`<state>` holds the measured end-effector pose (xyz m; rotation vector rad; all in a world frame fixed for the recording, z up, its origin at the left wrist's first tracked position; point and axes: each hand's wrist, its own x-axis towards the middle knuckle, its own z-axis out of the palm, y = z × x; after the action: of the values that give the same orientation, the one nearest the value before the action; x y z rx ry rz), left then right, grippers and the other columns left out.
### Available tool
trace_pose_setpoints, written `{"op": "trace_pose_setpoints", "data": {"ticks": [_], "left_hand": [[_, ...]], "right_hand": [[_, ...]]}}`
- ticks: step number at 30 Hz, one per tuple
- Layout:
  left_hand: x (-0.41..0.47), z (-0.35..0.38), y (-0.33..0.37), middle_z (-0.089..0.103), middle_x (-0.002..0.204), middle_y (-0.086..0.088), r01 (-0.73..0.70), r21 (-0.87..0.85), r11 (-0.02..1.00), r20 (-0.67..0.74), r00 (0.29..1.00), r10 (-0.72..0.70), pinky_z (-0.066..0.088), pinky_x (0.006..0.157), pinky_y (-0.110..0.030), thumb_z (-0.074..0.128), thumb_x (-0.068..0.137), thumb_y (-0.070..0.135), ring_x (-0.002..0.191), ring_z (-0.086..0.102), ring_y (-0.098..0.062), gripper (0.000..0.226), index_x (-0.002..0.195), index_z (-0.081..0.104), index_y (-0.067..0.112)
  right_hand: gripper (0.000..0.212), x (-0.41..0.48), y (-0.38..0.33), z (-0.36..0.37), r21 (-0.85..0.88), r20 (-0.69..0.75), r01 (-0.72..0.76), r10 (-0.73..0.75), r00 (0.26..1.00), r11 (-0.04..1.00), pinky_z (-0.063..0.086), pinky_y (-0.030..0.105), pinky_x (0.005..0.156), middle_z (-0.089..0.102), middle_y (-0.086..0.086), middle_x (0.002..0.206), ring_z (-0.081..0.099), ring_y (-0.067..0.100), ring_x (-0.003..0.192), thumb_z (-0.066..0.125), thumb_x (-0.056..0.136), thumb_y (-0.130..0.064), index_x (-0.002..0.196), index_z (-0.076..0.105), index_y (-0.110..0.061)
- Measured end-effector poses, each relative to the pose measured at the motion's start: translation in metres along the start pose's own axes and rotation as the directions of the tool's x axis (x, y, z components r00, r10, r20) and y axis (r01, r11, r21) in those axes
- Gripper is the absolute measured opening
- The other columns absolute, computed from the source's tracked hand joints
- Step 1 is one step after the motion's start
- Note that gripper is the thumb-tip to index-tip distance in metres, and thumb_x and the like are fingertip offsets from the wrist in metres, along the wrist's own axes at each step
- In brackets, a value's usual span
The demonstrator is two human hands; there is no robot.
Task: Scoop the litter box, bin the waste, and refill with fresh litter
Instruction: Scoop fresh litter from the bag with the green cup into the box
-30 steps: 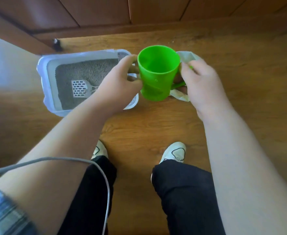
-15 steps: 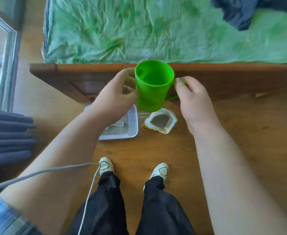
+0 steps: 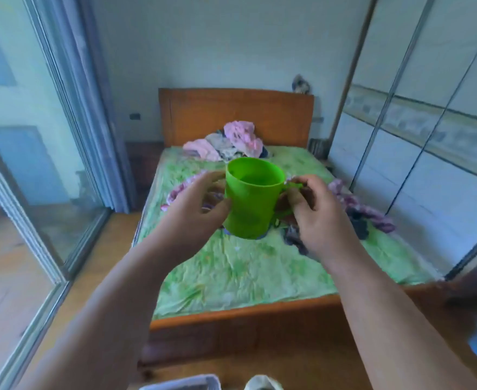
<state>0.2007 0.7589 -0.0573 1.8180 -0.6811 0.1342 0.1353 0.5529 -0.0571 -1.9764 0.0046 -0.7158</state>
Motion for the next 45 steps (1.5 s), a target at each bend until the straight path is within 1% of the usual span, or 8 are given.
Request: {"op": "trace_pose_setpoints", "data": {"ticks": [7, 15, 23, 30, 34, 36, 41, 45], "left_hand": [[0.034, -0.054, 0.044, 0.068, 0.115, -0.004, -0.068, -0.074, 0.995, -0.07, 0.996, 0.063, 0.054, 0.09, -0.052, 0.057, 0.086, 0.041, 0.106, 0.067, -0.023, 0.044, 0.128, 0.057, 0.029], [0.034, -0.124, 0.039, 0.068, 0.113, 0.002, -0.115, -0.037, 0.993, -0.063, 0.992, 0.113, 0.057, 0.083, -0.043, 0.056, 0.091, 0.034, 0.104, 0.067, -0.017, 0.031, 0.122, 0.058, 0.034], [0.054, -0.154, 0.035, 0.069, 0.117, -0.006, -0.091, -0.057, 0.994, 0.015, 0.996, 0.092, 0.056, 0.085, -0.053, 0.055, 0.094, 0.037, 0.105, 0.068, -0.027, 0.035, 0.127, 0.058, 0.026], [0.064, -0.144, 0.043, 0.069, 0.115, -0.003, -0.126, -0.032, 0.992, -0.103, 0.987, 0.122, 0.057, 0.083, -0.047, 0.055, 0.092, 0.038, 0.102, 0.069, -0.021, 0.035, 0.124, 0.058, 0.027], [0.066, -0.14, 0.047, 0.07, 0.112, -0.006, -0.103, -0.009, 0.995, -0.227, 0.969, 0.099, 0.057, 0.075, -0.033, 0.053, 0.1, 0.021, 0.1, 0.069, -0.019, 0.025, 0.124, 0.058, 0.019], [0.062, -0.139, 0.05, 0.07, 0.111, -0.009, -0.084, -0.019, 0.996, -0.299, 0.951, 0.075, 0.058, 0.078, -0.04, 0.052, 0.1, 0.015, 0.1, 0.069, -0.023, 0.023, 0.122, 0.058, 0.017], [0.028, -0.146, 0.048, 0.069, 0.115, -0.004, -0.012, 0.061, 0.998, -0.492, 0.869, 0.04, 0.056, 0.085, -0.051, 0.056, 0.1, 0.017, 0.104, 0.068, -0.02, 0.025, 0.125, 0.059, 0.021], [-0.038, -0.158, 0.049, 0.068, 0.116, 0.001, 0.113, 0.164, 0.98, -0.674, 0.738, 0.028, 0.055, 0.089, -0.049, 0.061, 0.092, 0.031, 0.107, 0.066, -0.017, 0.034, 0.125, 0.058, 0.029]], "right_hand": [[0.012, 0.036, -0.075, -0.003, 0.159, 0.043, 0.142, -0.15, 0.988, 0.977, 0.061, 0.041, 0.075, 0.073, 0.004, 0.087, 0.073, 0.019, 0.083, 0.053, 0.102, -0.023, 0.098, 0.061, -0.032], [0.009, 0.048, -0.116, 0.042, 0.236, 0.093, 0.136, -0.162, 0.983, 0.962, 0.063, 0.042, 0.075, 0.072, 0.011, 0.089, 0.074, 0.021, 0.083, 0.052, 0.102, -0.017, 0.105, 0.06, -0.014], [0.016, 0.059, -0.129, 0.067, 0.2, 0.053, 0.149, -0.163, 0.985, 0.968, 0.063, 0.038, 0.076, 0.073, 0.004, 0.086, 0.074, 0.014, 0.08, 0.053, 0.101, -0.024, 0.109, 0.062, -0.012], [0.016, 0.09, -0.124, 0.059, 0.313, 0.125, 0.159, -0.207, 0.97, 0.936, 0.063, 0.04, 0.075, 0.071, 0.009, 0.087, 0.073, 0.02, 0.082, 0.052, 0.102, -0.021, 0.107, 0.061, -0.009], [0.017, 0.113, -0.12, 0.06, 0.391, 0.216, 0.132, -0.23, 0.949, 0.911, 0.062, 0.041, 0.075, 0.07, 0.013, 0.086, 0.072, 0.025, 0.082, 0.051, 0.103, -0.02, 0.108, 0.06, -0.007], [0.018, 0.123, -0.119, 0.065, 0.438, 0.271, 0.109, -0.246, 0.931, 0.892, 0.062, 0.043, 0.075, 0.07, 0.017, 0.088, 0.071, 0.027, 0.083, 0.05, 0.103, -0.019, 0.109, 0.059, -0.005], [0.012, 0.134, -0.116, 0.099, 0.521, 0.411, 0.067, -0.319, 0.854, 0.851, 0.062, 0.048, 0.076, 0.072, 0.016, 0.091, 0.073, 0.028, 0.083, 0.054, 0.101, -0.021, 0.104, 0.06, -0.012], [0.009, 0.114, -0.131, 0.146, 0.592, 0.553, -0.039, -0.37, 0.747, 0.805, 0.062, 0.044, 0.078, 0.073, 0.015, 0.087, 0.073, 0.03, 0.084, 0.053, 0.102, -0.015, 0.106, 0.061, -0.011]]}}
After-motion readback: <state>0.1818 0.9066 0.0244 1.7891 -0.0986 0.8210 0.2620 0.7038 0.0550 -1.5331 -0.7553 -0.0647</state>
